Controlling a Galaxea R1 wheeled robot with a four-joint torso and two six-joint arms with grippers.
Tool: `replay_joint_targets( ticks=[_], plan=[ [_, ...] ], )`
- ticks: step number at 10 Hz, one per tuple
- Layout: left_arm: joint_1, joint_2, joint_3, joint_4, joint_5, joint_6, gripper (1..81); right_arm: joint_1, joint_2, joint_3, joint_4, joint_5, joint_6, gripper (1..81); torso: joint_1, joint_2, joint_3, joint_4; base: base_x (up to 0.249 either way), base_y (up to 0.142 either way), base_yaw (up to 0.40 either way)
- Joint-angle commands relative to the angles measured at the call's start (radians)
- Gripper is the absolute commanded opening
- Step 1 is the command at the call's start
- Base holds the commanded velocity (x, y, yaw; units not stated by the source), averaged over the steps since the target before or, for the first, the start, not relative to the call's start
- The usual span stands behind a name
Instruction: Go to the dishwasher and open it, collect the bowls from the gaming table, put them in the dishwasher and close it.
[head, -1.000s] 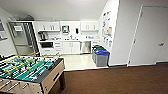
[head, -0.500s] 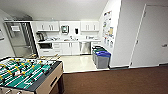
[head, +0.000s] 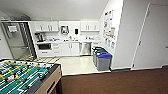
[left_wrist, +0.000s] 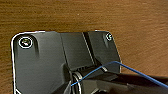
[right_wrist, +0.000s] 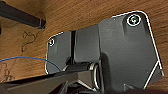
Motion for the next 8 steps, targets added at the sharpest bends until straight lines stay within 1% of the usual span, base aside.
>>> replay_joint_targets(
  ticks=[1, 8],
  plan=[
    [-0.051, -0.015, 0.015, 0.001, 0.049, 0.0, 81.1, 0.052, 0.005, -0.014, -0.012, -0.045, -0.005, 81.1, 0.0, 0.0, 0.0, 0.0, 0.241, 0.0, 0.0],
    [-0.053, -0.012, 0.013, 0.001, 0.049, 0.0, 81.1, 0.055, 0.014, -0.028, -0.012, -0.047, -0.005, 81.1, 0.0, 0.0, 0.0, 0.0, 0.255, 0.0, 0.0]
  ],
)
